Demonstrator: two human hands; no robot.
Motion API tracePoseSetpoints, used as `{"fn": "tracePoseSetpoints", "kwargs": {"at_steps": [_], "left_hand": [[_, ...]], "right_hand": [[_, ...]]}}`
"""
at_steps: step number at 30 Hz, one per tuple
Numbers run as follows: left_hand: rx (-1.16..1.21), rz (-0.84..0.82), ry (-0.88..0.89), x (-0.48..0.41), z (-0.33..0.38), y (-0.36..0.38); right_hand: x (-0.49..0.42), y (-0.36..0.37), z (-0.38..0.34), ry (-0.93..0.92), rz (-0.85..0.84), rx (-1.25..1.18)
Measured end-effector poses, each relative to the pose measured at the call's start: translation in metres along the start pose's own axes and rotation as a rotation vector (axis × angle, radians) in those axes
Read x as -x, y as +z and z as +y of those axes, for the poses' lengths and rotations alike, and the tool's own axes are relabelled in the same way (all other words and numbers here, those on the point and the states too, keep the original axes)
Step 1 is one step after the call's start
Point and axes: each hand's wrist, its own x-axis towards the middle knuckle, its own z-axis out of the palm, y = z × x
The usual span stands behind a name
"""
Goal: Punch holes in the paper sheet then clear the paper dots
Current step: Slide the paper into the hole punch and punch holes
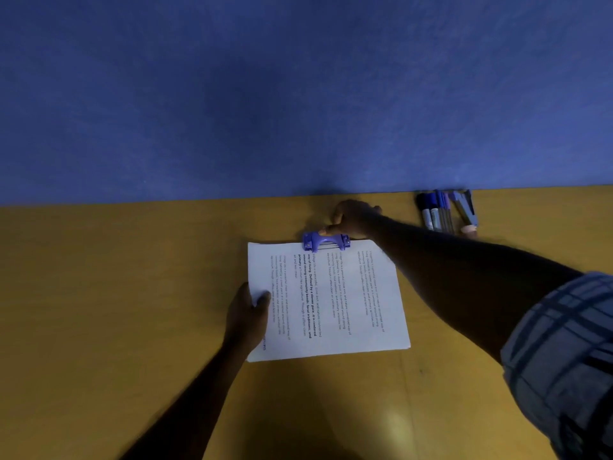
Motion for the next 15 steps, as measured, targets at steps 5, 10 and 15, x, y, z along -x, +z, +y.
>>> {"fn": "tracePoseSetpoints", "kwargs": {"at_steps": [5,10,15], "left_hand": [[0.024,0.015,0.006,0.002,0.003,0.0],[0.016,0.023,0.001,0.001,0.001,0.001],[0.015,0.014,-0.004,0.0,-0.001,0.001]], "right_hand": [[0.007,-0.003,-0.002,-0.009,0.034,0.031],[0.02,0.004,0.003,-0.004,0.094,-0.062],[0.034,0.022,-0.003,-0.08,0.274,-0.182]]}}
